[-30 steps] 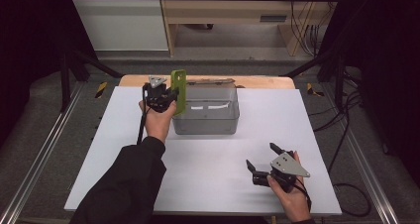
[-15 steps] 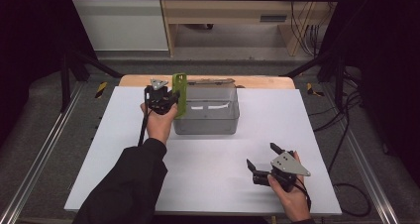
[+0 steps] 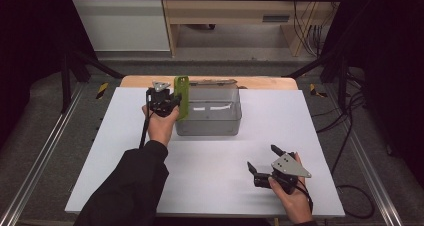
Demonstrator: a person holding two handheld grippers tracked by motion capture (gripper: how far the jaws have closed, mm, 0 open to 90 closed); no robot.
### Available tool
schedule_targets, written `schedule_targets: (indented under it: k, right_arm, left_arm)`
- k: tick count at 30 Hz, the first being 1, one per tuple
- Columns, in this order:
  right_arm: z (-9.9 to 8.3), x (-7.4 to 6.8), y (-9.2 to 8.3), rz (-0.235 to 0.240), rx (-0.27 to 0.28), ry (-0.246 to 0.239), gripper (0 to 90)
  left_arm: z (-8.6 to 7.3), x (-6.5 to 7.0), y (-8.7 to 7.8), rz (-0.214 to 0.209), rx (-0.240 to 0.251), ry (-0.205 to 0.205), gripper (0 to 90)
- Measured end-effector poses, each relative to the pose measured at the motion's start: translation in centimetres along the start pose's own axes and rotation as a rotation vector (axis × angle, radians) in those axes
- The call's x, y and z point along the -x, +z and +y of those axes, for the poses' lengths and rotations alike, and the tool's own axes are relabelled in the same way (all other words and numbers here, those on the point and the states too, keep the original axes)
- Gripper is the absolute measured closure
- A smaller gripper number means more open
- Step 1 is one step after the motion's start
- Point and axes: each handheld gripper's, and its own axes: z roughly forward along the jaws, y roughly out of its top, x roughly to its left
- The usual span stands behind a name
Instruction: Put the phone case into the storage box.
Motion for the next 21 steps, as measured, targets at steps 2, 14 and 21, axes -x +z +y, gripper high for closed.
schedule_targets:
  k: [2,14,21]
  right_arm:
    - [-0.01,0.0,0.01,0.003,-0.001,0.001,4.8]
    - [0.02,-0.32,0.32,0.009,-0.015,0.004,5.0]
    - [-0.01,-0.36,0.39,0.01,-0.02,0.003,5.0]
  left_arm:
    - [-0.14,-0.02,0.06,0.002,-0.007,0.002,77.2]
    - [-0.65,-0.04,0.45,-0.004,-0.023,0.003,77.3]
    - [-0.86,-0.03,0.55,-0.009,-0.032,0.004,77.3]
